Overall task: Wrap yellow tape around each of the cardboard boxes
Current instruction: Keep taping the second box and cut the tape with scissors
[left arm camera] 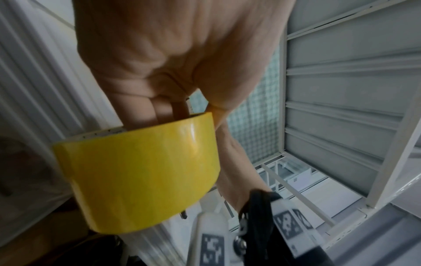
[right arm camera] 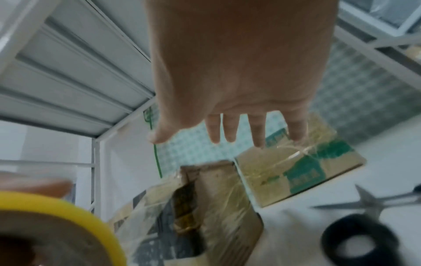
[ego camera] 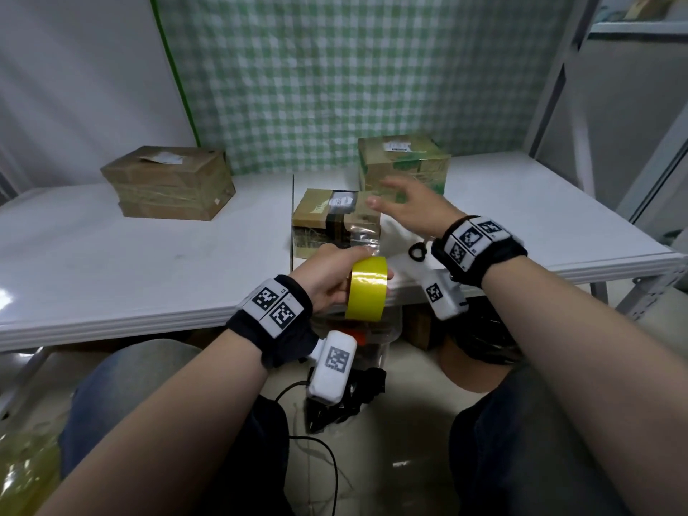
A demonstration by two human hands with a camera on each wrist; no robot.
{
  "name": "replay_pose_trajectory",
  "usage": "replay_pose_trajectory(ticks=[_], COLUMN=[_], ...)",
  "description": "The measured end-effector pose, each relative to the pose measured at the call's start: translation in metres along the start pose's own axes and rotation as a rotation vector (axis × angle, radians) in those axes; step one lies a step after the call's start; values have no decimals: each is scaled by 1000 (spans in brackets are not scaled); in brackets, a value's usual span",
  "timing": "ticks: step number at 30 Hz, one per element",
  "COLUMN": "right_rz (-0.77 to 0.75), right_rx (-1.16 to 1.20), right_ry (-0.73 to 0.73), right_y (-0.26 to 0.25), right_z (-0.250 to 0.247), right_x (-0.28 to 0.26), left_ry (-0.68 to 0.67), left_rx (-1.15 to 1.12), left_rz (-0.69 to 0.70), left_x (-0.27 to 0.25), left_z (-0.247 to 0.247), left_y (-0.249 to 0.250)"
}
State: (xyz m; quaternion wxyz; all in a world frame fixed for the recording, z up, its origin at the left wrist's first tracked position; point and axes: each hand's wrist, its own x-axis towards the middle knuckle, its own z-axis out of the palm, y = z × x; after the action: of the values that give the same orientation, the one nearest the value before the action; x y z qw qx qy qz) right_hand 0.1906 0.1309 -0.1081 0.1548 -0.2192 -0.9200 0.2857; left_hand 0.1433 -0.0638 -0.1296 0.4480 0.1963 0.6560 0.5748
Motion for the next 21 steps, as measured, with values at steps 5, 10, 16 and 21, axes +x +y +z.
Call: replay_pose_trajectory(ticks=[5,10,16,21], right_rz=[250,392,548,521], right_rx=[-318,-453,-489,-435], right_ry=[148,110,23,-64], right_y=[17,41,65,62], right_z=[-17,-16,4,-7], right_x=[-21,-35,-31,-28], left_ry=[28,51,41,44], left_rx=[36,33,55,73], left_rz=[-14,-12,-21,-27], left_x=[0,-5,-6,-5], left_z=[-1,-4,-2,-4], left_y=[2,2,2,2])
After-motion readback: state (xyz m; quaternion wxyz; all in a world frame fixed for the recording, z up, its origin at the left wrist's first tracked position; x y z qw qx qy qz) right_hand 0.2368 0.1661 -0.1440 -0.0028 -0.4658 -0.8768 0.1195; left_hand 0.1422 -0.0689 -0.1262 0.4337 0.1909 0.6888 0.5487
